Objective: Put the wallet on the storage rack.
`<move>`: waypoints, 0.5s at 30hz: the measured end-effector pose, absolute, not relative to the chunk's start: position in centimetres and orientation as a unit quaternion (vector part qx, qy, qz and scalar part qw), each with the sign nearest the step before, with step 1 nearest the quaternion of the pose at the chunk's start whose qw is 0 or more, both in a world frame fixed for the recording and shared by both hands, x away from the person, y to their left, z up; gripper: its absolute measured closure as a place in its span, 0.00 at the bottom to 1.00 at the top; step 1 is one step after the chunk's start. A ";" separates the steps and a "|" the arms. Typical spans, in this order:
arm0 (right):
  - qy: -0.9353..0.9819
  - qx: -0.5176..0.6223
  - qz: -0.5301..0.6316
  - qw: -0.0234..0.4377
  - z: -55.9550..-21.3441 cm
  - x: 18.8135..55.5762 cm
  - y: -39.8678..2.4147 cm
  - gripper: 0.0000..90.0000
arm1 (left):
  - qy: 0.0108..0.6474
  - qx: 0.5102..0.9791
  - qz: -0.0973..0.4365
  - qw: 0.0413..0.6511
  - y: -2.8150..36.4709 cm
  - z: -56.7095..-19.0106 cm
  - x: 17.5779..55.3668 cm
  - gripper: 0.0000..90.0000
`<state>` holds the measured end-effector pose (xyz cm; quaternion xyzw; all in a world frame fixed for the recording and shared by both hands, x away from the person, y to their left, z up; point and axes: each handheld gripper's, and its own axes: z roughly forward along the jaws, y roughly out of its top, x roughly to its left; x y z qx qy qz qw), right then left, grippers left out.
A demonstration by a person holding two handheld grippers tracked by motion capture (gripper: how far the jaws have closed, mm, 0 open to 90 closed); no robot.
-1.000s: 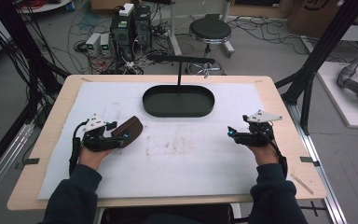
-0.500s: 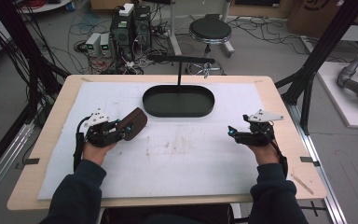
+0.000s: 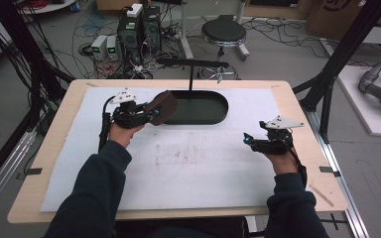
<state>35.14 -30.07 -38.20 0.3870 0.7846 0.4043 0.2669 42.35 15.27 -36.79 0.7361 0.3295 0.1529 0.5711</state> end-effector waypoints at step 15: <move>0.778 0.396 0.411 0.264 -38.2 35.2 -30.6 0.28 | 0.332 0.773 0.123 0.526 10.1 -38.7 49.5 0.72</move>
